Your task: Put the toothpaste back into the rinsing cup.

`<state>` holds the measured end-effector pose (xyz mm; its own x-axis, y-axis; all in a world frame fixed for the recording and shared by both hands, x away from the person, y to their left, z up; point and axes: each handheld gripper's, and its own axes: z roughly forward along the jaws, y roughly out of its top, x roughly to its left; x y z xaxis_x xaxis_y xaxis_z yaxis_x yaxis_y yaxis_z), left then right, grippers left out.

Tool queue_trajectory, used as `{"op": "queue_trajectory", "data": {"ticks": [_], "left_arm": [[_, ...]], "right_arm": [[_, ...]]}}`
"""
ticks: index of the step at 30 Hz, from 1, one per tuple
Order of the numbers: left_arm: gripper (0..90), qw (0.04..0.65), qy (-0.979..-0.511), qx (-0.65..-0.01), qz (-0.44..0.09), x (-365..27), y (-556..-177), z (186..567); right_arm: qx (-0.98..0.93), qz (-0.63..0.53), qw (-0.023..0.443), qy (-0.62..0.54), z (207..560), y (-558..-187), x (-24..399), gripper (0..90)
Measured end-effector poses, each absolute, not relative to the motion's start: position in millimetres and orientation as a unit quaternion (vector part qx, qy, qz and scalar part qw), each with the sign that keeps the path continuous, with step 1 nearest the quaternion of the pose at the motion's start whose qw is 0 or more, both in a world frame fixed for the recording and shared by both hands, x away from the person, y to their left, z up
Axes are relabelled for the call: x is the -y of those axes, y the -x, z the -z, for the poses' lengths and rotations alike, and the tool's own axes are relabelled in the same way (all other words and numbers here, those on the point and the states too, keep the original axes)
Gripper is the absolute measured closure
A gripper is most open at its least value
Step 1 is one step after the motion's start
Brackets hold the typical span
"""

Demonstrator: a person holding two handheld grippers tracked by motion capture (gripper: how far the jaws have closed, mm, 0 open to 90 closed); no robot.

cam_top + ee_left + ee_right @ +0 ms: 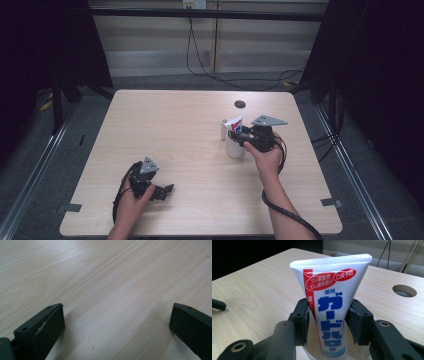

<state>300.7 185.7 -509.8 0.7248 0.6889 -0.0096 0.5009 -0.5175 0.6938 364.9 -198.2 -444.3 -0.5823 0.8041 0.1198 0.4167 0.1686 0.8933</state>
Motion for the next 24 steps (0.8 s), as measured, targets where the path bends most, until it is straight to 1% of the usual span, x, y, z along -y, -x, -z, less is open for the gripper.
{"op": "queue_trajectory", "data": {"ticks": [24], "left_arm": [[0.0, 0.348, -0.861, -0.345, -0.135, -185.8, -300.8, 509.7]], "right_arm": [[-0.747, -0.482, 0.209, -0.408, 441.8, -361.8, 198.2, 48.5]]}}
